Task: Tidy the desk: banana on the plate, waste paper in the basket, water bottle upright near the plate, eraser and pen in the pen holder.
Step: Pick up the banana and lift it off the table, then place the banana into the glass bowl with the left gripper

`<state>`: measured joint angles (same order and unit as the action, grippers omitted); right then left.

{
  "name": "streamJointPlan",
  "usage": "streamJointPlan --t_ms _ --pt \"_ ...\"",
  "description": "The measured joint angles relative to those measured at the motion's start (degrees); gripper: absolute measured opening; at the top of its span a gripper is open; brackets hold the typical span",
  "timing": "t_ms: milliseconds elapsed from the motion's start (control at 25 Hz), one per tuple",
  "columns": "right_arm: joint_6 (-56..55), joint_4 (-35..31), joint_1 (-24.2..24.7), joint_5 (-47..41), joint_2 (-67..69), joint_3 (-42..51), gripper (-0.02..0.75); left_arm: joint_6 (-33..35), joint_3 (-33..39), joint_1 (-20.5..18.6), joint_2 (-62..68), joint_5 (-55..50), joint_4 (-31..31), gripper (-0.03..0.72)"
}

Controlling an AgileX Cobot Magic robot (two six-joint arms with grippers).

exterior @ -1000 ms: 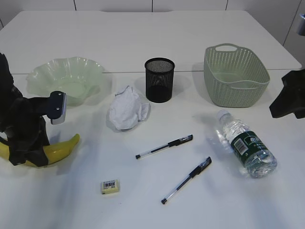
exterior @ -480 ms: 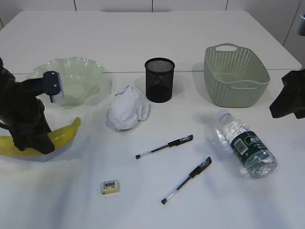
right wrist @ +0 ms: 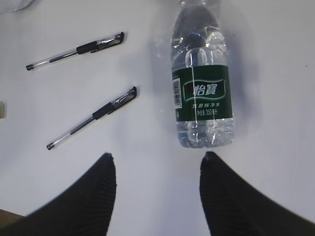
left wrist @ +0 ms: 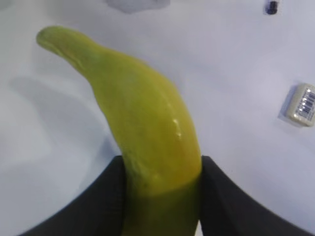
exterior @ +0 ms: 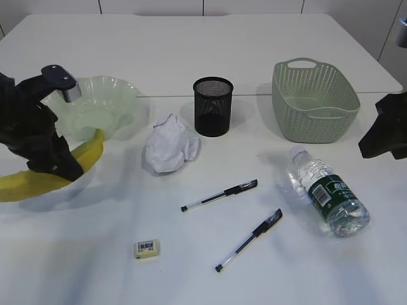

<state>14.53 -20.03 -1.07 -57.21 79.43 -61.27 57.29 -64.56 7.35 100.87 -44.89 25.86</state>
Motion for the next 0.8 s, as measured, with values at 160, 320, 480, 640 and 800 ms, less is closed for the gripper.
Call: streamJointPlan --t_ms 160,320,480,640,800 --pt "0.0 -0.2 0.0 -0.5 0.0 0.0 0.408 -3.8 0.0 0.0 0.0 2.5 0.1 0.296" --pt "0.0 -0.5 0.0 -0.8 0.0 0.0 0.408 -5.4 0.0 0.0 0.0 4.7 0.1 0.296" --pt "0.0 -0.5 0.0 -1.3 0.0 0.0 0.408 -5.8 0.0 0.0 0.0 7.1 -0.1 0.296" --pt "0.0 -0.6 0.0 -1.4 0.0 0.0 0.408 -6.0 -2.6 0.0 0.0 7.2 -1.3 0.296" --pt "0.0 -0.6 0.0 -1.5 0.0 0.0 0.408 -8.7 -7.8 0.0 0.1 8.2 -2.7 0.296"
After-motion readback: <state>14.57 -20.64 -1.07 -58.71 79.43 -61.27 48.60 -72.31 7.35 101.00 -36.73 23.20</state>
